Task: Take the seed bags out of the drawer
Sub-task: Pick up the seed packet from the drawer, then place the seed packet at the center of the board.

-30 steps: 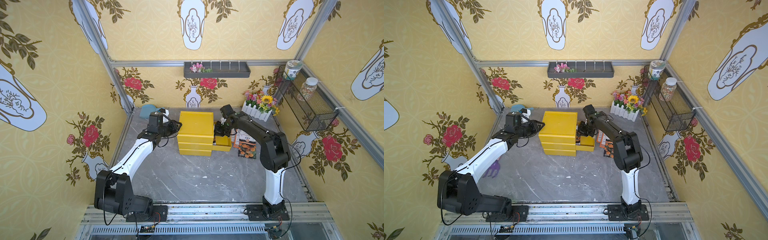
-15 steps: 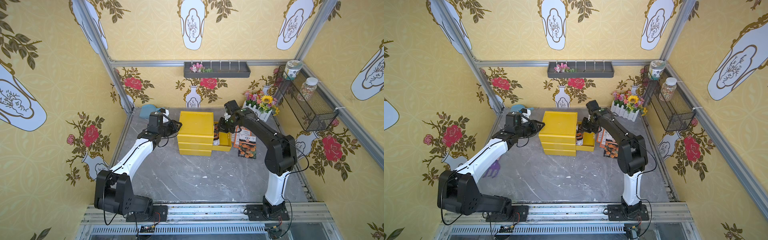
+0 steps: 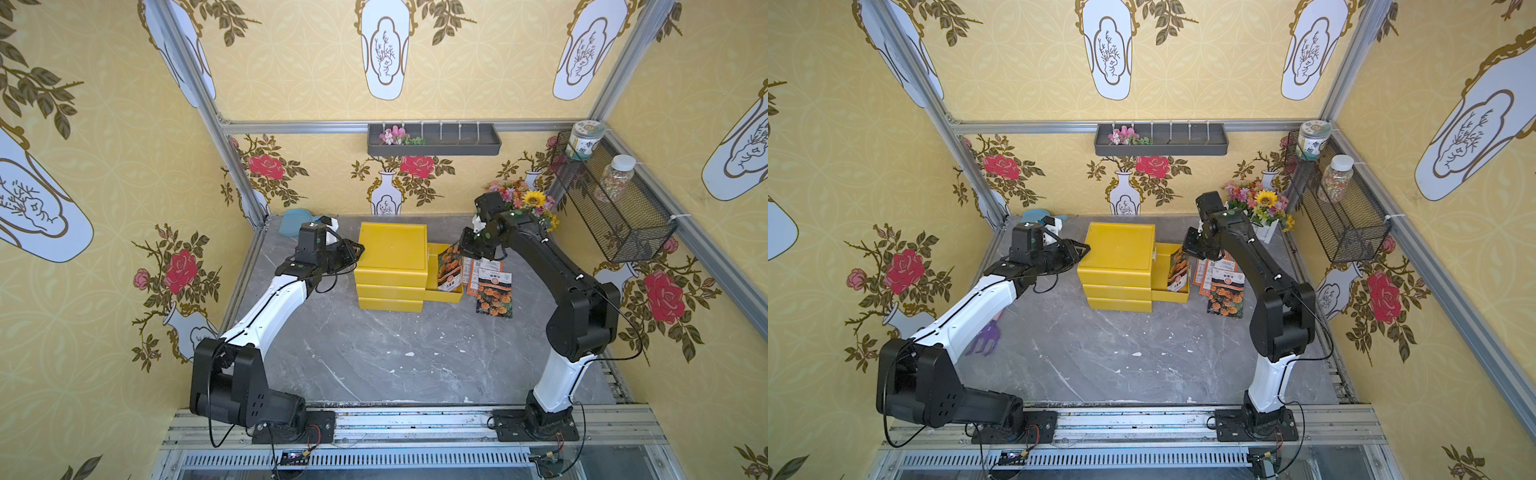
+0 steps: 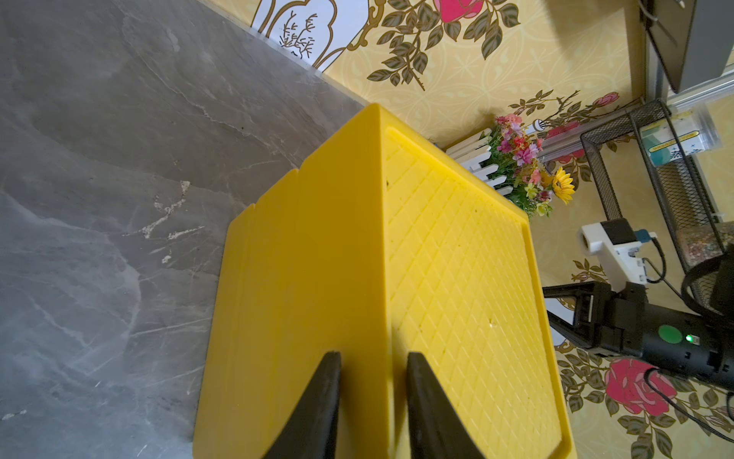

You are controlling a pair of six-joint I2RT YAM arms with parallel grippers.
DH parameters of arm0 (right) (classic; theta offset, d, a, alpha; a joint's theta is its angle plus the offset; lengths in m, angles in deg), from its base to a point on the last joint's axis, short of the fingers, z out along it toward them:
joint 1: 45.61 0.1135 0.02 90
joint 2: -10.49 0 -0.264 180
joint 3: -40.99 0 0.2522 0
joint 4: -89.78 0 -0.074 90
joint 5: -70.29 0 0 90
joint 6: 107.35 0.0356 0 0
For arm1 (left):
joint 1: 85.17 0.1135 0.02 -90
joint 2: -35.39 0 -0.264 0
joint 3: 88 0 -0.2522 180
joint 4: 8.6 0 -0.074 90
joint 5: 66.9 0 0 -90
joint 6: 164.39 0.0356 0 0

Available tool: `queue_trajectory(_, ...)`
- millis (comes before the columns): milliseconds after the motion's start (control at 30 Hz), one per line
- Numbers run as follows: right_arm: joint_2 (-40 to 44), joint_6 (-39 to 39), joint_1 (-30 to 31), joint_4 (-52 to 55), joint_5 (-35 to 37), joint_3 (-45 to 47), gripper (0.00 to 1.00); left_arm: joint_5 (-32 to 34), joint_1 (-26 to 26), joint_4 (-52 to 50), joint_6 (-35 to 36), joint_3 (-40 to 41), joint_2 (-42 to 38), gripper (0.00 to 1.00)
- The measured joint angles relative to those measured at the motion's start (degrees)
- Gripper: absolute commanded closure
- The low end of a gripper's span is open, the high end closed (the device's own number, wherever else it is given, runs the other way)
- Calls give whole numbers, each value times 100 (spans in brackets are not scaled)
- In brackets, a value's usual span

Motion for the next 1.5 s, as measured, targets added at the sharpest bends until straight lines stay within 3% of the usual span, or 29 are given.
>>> queue_trajectory(833, 800, -452, -1777, 214, -446, 131, 100, -22, -2, -98, -2, -216, 144, 68)
queue_trajectory(1367, 339, -831, -1856, -81, -284, 1423, 100, -17, -4, -103, -7, -216, 138, 68)
queue_trajectory(1500, 216, -876, -1856, -68, 72, 1473, 100, -15, -4, -107, -7, -219, 133, 68)
